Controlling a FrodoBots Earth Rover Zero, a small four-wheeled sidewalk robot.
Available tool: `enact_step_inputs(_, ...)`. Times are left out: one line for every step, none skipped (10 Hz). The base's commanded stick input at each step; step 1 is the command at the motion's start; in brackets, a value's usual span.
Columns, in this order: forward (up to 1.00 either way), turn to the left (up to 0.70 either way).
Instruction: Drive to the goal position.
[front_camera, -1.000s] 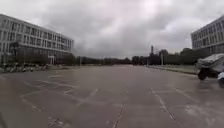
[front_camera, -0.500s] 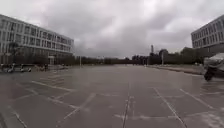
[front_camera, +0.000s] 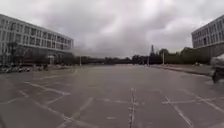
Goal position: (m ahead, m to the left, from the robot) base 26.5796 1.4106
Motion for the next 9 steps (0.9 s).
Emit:
enact_step_inputs(0.7,0.0)
enact_step_inputs(0.7,0.0)
enact_step_inputs(0.7,0.0)
enact_step_inputs(0.7,0.0)
enact_step_inputs(0.7,0.0)
enact_step_inputs(0.7,0.0)
enact_step_inputs(0.7,0.0)
enact_step_inputs(0.7,0.0)
enact_step_inputs(0.7,0.0)
